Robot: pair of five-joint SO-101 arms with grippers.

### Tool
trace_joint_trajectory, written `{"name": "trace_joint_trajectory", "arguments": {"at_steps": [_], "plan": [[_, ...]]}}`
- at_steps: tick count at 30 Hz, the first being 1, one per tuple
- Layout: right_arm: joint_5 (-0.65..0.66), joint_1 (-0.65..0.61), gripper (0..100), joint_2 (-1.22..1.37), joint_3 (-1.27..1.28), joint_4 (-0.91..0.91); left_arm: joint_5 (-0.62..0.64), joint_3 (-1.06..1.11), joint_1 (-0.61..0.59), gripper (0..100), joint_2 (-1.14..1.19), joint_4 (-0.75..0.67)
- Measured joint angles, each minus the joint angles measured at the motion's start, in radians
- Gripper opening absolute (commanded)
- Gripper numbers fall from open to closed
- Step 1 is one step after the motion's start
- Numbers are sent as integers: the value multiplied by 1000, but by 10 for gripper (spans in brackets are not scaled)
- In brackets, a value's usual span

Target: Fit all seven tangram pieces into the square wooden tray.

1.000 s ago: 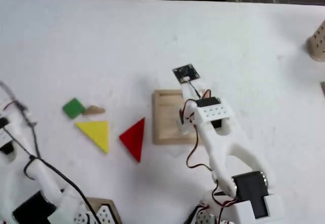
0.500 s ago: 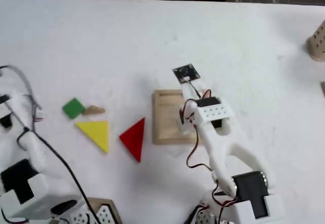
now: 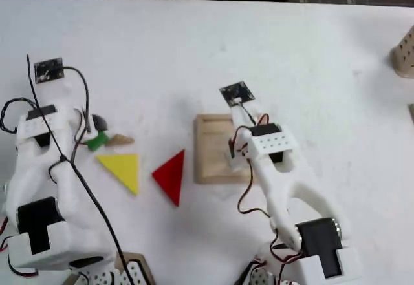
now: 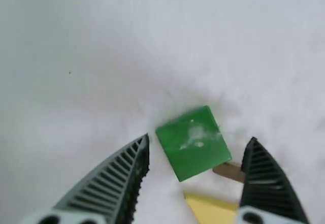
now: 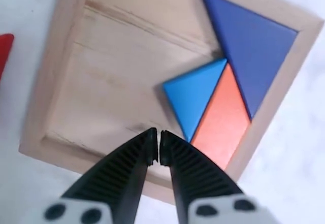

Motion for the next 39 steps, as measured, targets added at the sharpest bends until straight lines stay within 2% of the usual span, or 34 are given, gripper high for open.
{"name": "trace_joint_trajectory", "arguments": {"at_steps": [8,12,19,26,30,34,39], "plan": [[23,-2,18,0,0,0,236,-2,0,294,103,58],[23,-2,18,0,0,0,261,-81,-2,294,184,117],[23,-2,18,0,0,0,404,-219,-2,294,293,218],[23,-2,18,0,0,0,423,-275,0,288,334,252],[26,-2,18,0,0,0,430,-276,0,177,334,252],[32,-2,18,0,0,0,493,-298,11,60,334,250],[32,-3,18,0,0,0,509,-316,9,61,339,250]]}}
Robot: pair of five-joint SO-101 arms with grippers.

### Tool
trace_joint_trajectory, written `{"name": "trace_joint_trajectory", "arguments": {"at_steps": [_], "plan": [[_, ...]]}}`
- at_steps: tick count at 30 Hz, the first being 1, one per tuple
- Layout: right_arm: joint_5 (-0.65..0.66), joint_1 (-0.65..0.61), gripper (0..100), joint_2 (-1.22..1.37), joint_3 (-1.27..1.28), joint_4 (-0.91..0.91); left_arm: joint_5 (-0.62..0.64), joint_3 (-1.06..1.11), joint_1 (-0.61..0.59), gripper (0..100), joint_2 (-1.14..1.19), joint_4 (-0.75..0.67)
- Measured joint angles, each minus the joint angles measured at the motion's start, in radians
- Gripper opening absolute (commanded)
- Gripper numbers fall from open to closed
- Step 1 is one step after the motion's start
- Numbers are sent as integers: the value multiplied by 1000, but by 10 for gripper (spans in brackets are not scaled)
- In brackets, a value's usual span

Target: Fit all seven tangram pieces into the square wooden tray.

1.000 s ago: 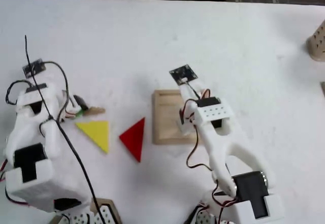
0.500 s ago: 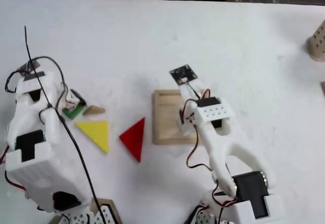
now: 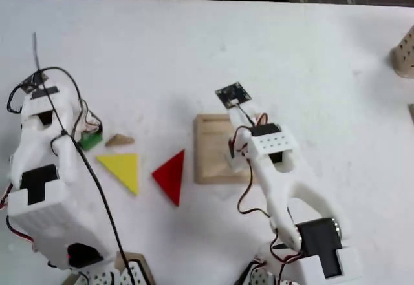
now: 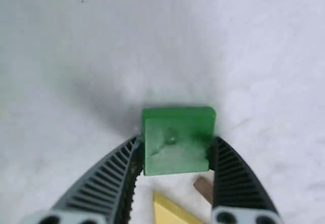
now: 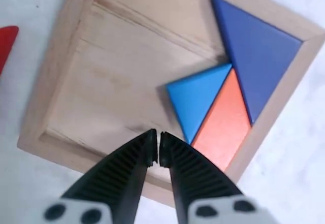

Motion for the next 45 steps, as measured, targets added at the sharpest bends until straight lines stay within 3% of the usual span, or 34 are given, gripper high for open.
{"name": "trace_joint_trajectory", "arguments": {"at_steps": [16,25,33,45], "plan": [[0,12,18,0,0,0,-41,-78,2,60,-41,57],[0,11,18,0,0,0,-61,-83,135,63,-133,115],[0,11,18,0,0,0,-124,-83,138,156,-140,127],[0,11,18,0,0,0,-132,63,138,158,-140,-6]]}}
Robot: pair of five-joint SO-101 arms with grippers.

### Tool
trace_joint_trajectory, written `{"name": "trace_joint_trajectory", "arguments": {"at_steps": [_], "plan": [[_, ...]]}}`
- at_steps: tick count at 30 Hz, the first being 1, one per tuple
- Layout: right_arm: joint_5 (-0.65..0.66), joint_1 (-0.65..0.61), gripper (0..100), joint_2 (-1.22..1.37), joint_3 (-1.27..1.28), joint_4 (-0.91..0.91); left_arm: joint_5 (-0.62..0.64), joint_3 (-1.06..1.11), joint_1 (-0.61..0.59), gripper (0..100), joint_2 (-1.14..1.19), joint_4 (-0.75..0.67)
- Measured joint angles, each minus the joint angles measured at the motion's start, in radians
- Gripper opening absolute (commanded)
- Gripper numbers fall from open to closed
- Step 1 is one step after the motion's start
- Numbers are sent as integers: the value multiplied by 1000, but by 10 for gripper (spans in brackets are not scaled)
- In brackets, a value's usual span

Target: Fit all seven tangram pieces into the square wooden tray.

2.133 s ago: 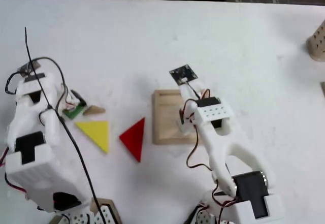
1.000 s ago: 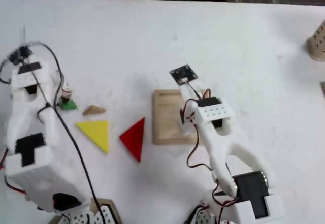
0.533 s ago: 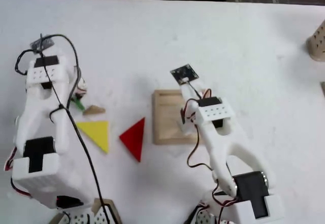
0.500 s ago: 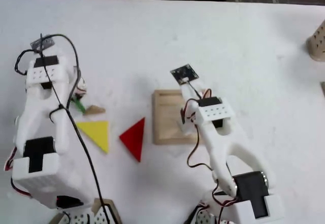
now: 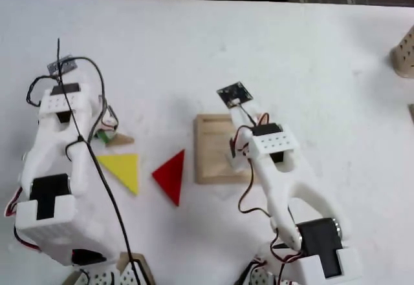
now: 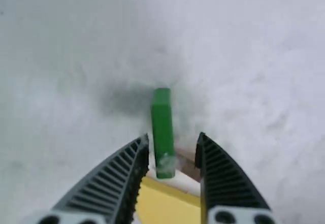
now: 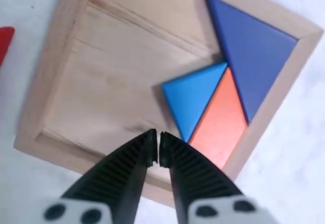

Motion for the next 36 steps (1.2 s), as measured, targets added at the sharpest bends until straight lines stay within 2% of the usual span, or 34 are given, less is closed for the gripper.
{"name": "trace_joint_trajectory", "arguments": {"at_steps": [3,6,14,18,22,28,34,36], "plan": [[0,2,18,0,0,0,0,3,0,139,0,-5],[0,0,18,0,0,0,0,20,0,18,0,-37],[0,43,18,-11,2,0,0,48,0,20,0,-100],[-6,80,18,-101,46,0,0,49,0,20,-51,-100],[-31,169,18,-250,135,0,-14,49,25,20,-163,-61],[-37,336,18,-502,307,0,-183,49,199,20,-325,11],[43,476,18,-595,411,0,-333,49,509,20,-342,0],[77,514,18,-600,436,0,-345,49,595,20,-342,-21]]}}
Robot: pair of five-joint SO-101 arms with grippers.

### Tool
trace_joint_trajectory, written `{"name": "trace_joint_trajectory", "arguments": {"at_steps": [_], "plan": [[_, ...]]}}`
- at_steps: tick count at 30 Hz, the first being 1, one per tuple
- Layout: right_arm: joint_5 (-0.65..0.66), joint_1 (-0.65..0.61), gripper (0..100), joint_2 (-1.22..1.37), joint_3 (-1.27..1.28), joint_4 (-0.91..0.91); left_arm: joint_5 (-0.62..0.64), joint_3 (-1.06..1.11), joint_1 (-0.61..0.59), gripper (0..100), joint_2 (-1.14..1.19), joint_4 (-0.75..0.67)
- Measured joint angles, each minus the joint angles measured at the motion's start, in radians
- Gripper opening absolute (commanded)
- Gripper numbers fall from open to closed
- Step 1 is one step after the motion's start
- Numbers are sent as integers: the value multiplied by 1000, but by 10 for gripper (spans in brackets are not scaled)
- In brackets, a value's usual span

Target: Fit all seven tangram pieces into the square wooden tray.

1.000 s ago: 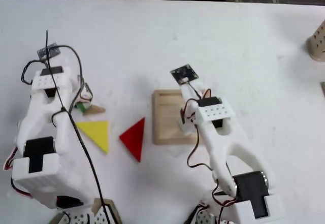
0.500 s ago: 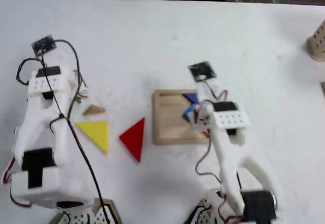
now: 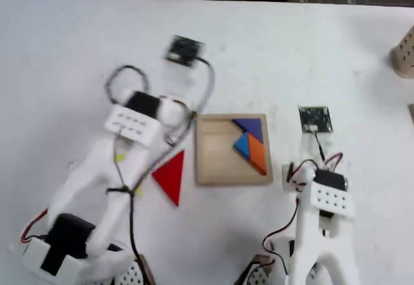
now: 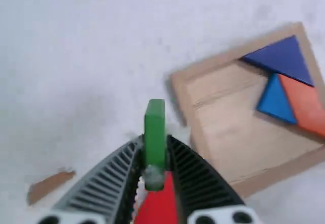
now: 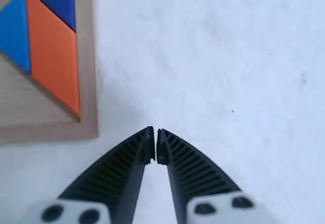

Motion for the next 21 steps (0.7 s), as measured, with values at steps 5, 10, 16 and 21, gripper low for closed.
{"name": "trace_joint_trajectory", "arguments": {"at_steps": [5,10,16,21], "plan": [[87,81,18,-2,49,0,49,0,121,22,0,-92],[118,124,18,-2,52,0,74,0,183,136,17,-149],[124,123,18,-2,52,0,80,2,189,242,192,-215],[124,123,18,-2,52,0,81,-17,192,241,292,-222]]}}
